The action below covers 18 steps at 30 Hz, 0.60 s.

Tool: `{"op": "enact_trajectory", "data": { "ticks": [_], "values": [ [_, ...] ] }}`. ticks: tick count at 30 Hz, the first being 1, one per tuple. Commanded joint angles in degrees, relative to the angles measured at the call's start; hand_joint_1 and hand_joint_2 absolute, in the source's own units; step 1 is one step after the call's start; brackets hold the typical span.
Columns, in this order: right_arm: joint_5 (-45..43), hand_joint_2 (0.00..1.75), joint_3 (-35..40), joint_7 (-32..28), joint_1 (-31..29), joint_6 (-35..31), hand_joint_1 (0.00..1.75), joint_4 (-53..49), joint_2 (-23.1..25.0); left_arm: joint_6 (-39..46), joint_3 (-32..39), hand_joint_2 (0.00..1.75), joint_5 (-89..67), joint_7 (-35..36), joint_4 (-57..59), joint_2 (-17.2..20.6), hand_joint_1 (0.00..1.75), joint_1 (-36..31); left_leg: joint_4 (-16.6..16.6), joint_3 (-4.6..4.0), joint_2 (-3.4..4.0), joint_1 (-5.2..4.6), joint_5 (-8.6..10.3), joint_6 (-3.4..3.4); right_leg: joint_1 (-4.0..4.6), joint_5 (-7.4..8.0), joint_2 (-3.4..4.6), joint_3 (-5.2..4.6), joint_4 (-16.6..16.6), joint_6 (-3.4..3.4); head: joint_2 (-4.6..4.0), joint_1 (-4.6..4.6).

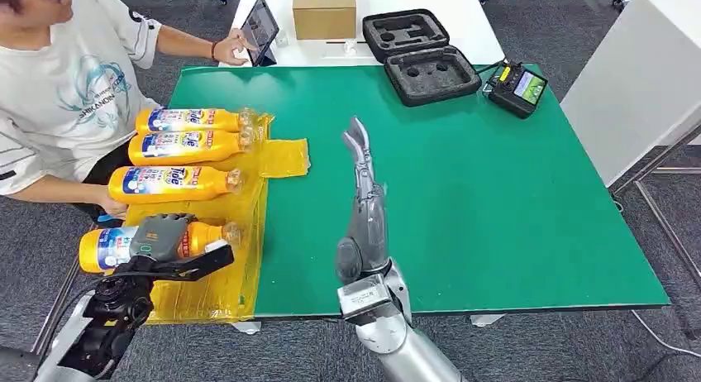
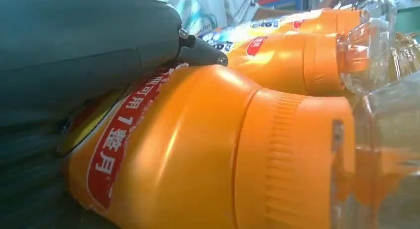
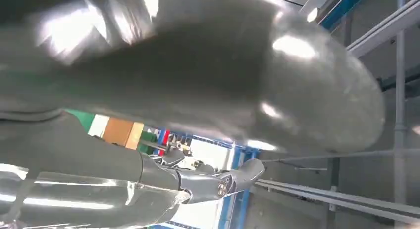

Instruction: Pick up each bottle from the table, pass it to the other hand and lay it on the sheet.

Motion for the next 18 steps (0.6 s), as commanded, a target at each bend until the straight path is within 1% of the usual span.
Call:
{"op": "enact_trajectory", "data": {
  "ticks": [1, 2, 3, 4, 8, 10, 11, 18],
  "values": [
    [-0.5, 0.00, 0.2, 0.1, -1.7, 1.7, 0.00, 4.5, -0.7, -9.6, 1.2, 1.75, 10.4, -6.6, 7.8, -1.5, 0.00, 0.8, -0.1, 0.49, 0.06, -0.01, -0.13, -0.04, -0.03, -0.10, 0.12, 0.45, -0.1, -0.02, 0.00, -0.02],
    [-0.4, 0.00, 0.2, 0.1, -1.9, 1.9, 0.00, 5.0, -0.7, -10.7, 1.4, 1.75, 12.2, -7.5, 8.4, -1.6, 0.00, 0.6, -0.2, 0.44, 0.02, -0.05, -0.07, -0.02, -0.06, -0.07, 0.09, 0.40, -0.1, -0.01, 0.00, -0.02],
    [-0.7, 1.75, 0.0, 0.1, -2.1, 2.4, 0.00, 5.8, -0.7, -13.2, 1.6, 1.75, 15.4, -8.8, 9.5, -1.8, 0.00, 0.4, -0.2, 0.58, -0.02, -0.02, -0.14, -0.04, -0.03, -0.13, 0.09, 0.55, -0.1, -0.03, 0.00, -0.02],
    [-0.7, 1.75, -0.1, 0.1, -2.2, 2.7, 0.00, 6.3, -0.7, -14.9, 1.9, 1.75, 17.6, -9.9, 10.0, -1.9, 0.00, 0.2, -0.2, 0.48, -0.06, -0.06, -0.07, -0.02, -0.07, -0.09, 0.02, 0.46, -0.1, -0.01, 0.00, 0.00],
    [-0.8, 1.75, -0.1, 0.1, -2.3, 2.7, 0.00, 6.5, -0.7, -15.9, 1.8, 1.75, 19.0, -10.4, 10.5, -1.7, 0.00, 0.0, -0.2, 0.50, -0.11, -0.07, -0.04, -0.01, -0.09, -0.10, -0.03, 0.51, -0.1, 0.03, 0.00, -0.02],
    [-1.1, 1.75, -0.2, 0.1, -2.9, 3.5, 0.00, 7.8, -0.3, -20.7, 1.9, 1.75, 24.6, -11.8, 11.7, -1.8, 0.00, -0.7, -0.1, 0.62, -0.12, -0.05, -0.06, -0.02, -0.08, -0.13, -0.03, 0.65, -0.1, 0.05, 0.00, -0.02],
    [-1.3, 1.75, -0.3, 0.1, -3.2, 3.8, 0.00, 8.3, 0.0, -22.6, 2.3, 0.00, 27.2, -11.8, 12.4, -1.8, 0.00, -1.1, -0.1, 0.59, -0.13, -0.07, -0.05, -0.01, -0.10, -0.12, -0.05, 0.62, -0.1, 0.06, 0.00, -0.02],
    [-0.9, 1.75, -0.4, 0.1, -3.5, 4.1, 0.00, 10.3, 0.5, -28.1, 3.3, 0.00, 37.4, -12.4, 13.6, -1.9, 0.00, 0.0, -0.2, 1.07, -0.33, -0.07, -0.06, -0.02, -0.10, -0.17, -0.20, 1.15, -0.2, 0.07, 0.00, -0.02]
  ]
}}
